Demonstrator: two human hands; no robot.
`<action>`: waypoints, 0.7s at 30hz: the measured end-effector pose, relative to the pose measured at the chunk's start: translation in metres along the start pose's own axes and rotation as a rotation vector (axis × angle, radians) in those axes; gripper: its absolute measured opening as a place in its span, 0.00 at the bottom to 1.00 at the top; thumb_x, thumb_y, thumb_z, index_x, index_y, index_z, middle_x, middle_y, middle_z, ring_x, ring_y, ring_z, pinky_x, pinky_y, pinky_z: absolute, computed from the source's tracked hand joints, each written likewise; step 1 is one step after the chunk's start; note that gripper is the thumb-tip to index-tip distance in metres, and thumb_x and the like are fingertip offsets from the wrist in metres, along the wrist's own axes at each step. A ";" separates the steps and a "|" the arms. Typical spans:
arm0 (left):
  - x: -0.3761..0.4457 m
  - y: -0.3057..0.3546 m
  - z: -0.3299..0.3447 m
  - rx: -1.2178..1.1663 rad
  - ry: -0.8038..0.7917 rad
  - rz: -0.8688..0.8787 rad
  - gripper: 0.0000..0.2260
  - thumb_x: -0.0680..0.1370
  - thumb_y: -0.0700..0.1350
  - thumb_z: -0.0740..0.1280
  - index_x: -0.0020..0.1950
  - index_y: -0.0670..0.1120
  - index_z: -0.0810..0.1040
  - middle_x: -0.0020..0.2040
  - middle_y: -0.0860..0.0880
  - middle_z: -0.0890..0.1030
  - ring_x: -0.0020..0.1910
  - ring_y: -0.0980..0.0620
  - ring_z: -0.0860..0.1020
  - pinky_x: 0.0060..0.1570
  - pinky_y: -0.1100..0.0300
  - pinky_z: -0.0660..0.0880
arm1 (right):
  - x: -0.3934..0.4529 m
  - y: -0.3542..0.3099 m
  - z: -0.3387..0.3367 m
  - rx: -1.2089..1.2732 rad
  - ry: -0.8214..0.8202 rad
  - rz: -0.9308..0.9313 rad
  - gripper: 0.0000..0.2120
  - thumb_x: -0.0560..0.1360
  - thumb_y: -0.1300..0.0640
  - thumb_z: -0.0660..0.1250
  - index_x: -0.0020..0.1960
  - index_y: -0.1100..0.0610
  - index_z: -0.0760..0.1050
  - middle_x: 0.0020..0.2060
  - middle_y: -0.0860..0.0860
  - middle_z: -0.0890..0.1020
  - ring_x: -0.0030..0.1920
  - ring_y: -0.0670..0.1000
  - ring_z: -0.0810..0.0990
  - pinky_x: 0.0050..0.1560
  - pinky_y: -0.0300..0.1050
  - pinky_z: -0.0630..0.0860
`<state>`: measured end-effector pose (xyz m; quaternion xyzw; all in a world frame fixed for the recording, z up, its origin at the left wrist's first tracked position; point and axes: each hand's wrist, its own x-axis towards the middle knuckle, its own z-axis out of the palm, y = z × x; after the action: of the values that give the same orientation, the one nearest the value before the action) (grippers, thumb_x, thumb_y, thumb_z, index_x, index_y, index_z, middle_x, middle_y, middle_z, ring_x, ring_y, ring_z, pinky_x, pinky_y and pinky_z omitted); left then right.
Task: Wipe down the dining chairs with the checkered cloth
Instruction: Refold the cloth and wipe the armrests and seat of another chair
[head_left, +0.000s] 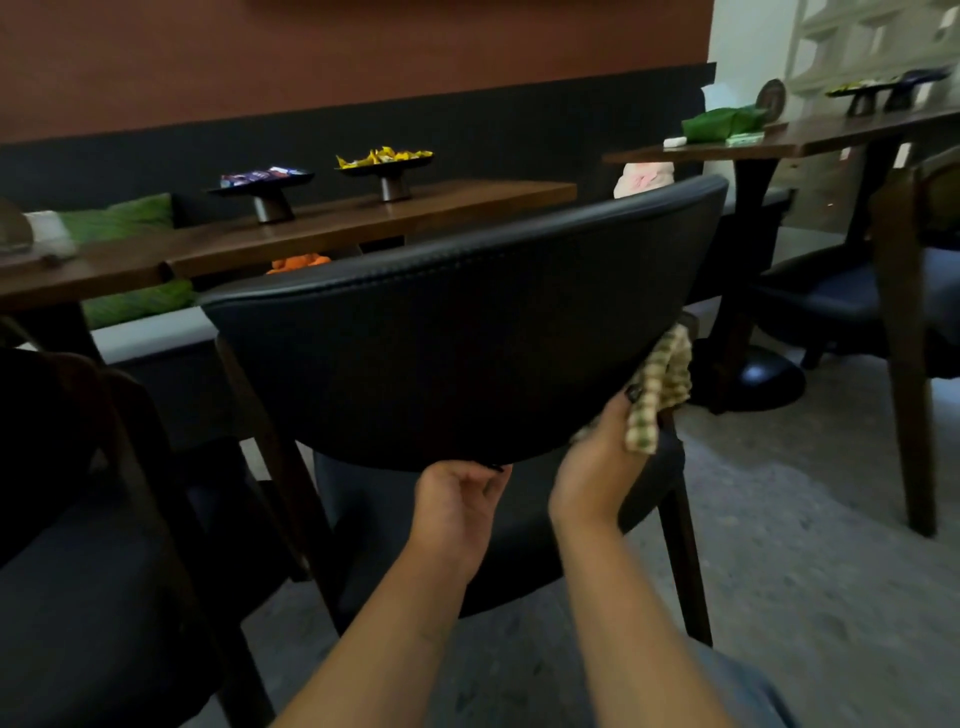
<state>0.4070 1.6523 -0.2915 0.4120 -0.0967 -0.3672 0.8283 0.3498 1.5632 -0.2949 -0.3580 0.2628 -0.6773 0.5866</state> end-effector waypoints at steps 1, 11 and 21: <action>-0.001 0.000 0.001 0.001 -0.005 -0.012 0.21 0.66 0.25 0.55 0.54 0.38 0.78 0.53 0.40 0.78 0.56 0.41 0.76 0.68 0.46 0.70 | -0.016 0.001 0.004 -0.020 -0.018 0.009 0.19 0.82 0.53 0.55 0.70 0.58 0.67 0.61 0.52 0.78 0.60 0.49 0.77 0.62 0.52 0.73; 0.001 0.009 -0.009 -0.048 -0.047 -0.095 0.25 0.62 0.25 0.57 0.54 0.35 0.80 0.54 0.40 0.81 0.54 0.43 0.81 0.63 0.48 0.74 | -0.059 -0.042 -0.026 0.058 -0.015 -0.007 0.15 0.75 0.47 0.57 0.61 0.40 0.72 0.51 0.34 0.80 0.52 0.35 0.78 0.47 0.31 0.75; 0.012 0.027 -0.031 -0.097 0.010 0.001 0.34 0.58 0.21 0.53 0.59 0.41 0.78 0.60 0.42 0.80 0.58 0.43 0.80 0.44 0.57 0.80 | 0.129 -0.080 0.015 -0.069 -0.152 0.032 0.17 0.83 0.50 0.53 0.68 0.53 0.69 0.63 0.53 0.76 0.64 0.54 0.73 0.65 0.52 0.71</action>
<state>0.4440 1.6735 -0.2926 0.3731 -0.0749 -0.3690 0.8480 0.3058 1.4513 -0.2008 -0.4242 0.2463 -0.6291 0.6031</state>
